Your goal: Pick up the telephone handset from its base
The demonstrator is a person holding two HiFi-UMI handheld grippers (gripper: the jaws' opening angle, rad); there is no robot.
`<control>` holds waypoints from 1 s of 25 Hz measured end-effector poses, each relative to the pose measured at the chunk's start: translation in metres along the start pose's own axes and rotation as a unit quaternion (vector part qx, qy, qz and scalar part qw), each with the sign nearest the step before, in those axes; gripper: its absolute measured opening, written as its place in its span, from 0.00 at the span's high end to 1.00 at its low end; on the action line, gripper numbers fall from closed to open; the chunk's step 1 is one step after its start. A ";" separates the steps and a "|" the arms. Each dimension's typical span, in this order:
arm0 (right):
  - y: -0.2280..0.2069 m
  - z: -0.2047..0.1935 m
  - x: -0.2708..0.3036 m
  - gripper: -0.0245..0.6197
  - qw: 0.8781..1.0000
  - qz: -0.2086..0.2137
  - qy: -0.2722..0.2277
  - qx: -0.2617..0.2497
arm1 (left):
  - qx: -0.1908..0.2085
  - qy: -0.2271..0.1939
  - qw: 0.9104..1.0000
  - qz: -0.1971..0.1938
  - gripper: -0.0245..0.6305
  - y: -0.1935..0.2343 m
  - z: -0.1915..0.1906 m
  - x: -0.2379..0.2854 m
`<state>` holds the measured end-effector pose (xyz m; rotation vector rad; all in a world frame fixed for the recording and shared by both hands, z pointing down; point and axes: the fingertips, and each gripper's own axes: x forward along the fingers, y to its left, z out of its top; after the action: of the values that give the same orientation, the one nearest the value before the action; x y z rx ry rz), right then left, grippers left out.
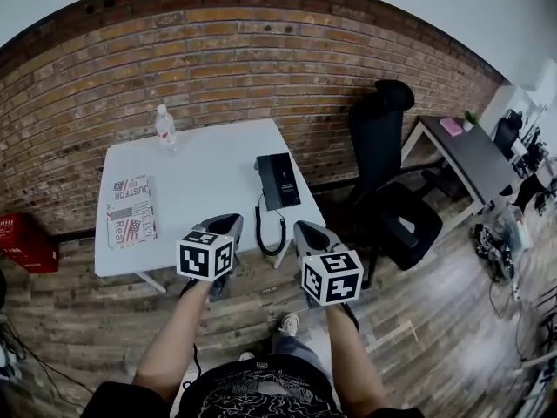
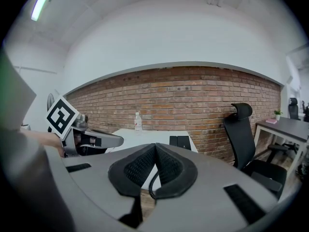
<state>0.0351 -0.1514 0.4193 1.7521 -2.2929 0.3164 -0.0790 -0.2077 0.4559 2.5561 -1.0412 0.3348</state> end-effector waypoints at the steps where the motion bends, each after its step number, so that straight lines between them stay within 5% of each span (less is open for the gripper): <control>1: -0.002 0.000 0.003 0.96 1.000 0.001 -0.001 0.000 | -0.003 0.000 1.000 -0.002 0.95 0.001 0.000 0.003; 25: -0.114 0.019 0.132 0.96 0.998 0.055 0.015 0.003 | -0.110 0.040 0.993 -0.023 0.90 0.048 0.007 0.164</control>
<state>0.1104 -0.3072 0.4458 1.6161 -2.3751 0.3668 0.0021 -0.3449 0.5174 2.3460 -0.9326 0.2895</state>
